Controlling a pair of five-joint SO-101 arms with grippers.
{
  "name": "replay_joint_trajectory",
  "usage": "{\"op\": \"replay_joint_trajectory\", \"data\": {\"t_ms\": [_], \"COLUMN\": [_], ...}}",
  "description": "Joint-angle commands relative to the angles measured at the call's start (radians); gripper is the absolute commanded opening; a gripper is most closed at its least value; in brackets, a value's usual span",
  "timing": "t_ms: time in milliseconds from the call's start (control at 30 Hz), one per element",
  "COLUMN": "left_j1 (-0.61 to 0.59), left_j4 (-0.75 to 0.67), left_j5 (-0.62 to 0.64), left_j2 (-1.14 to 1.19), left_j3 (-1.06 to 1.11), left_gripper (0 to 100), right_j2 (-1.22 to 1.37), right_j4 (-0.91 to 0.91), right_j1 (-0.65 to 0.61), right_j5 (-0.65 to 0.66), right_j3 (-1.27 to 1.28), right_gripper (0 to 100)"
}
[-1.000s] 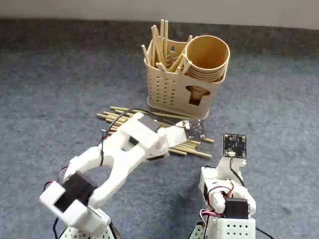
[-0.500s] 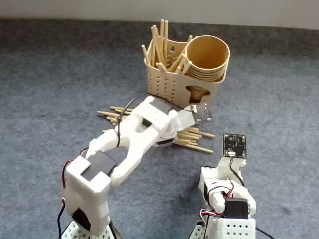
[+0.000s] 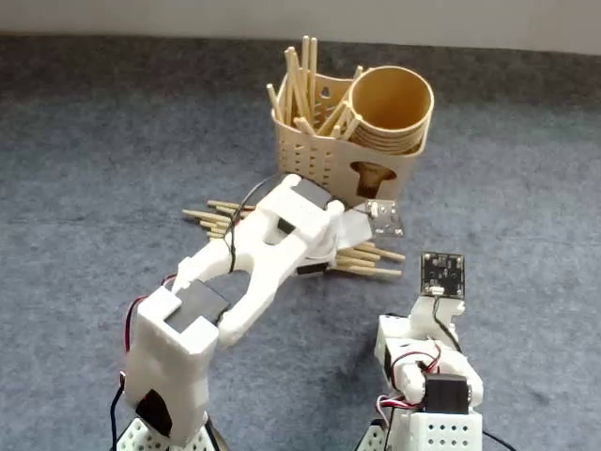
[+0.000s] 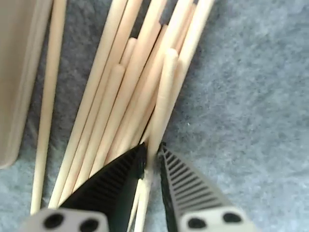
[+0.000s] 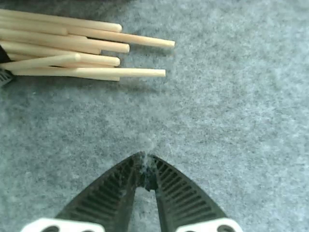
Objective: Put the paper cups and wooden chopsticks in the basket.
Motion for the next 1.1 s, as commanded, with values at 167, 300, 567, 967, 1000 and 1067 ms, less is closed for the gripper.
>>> {"op": "replay_joint_trajectory", "data": {"t_ms": [167, 300, 567, 967, 1000, 1067], "left_j1": [-0.008, -0.008, -0.016, -0.019, -0.019, -0.019], "left_j4": [0.049, 0.025, -0.196, -0.23, -0.229, -0.227], "left_j5": [0.071, 0.074, 0.153, 0.212, 0.227, 0.262], "left_j2": [-0.015, -0.113, -0.43, -0.713, -0.736, -0.786], "left_j3": [0.01, 0.113, 0.423, 0.55, 0.55, 0.55], "left_gripper": [1, 1, 1, 1, 1, 1], "right_j2": [-0.015, -0.015, -0.015, -0.015, -0.015, -0.015], "right_j4": [0.008, 0.008, 0.008, 0.008, 0.008, 0.008], "right_j1": [0.01, 0.01, 0.01, 0.01, 0.01, 0.01], "right_j5": [0.0, 0.0, 0.0, 0.0, 0.0, 0.0], "right_j3": [0.14, 0.14, 0.14, 0.14, 0.14, 0.14], "right_gripper": [0.5, 0.5, 0.5, 0.5, 0.5, 0.5]}}
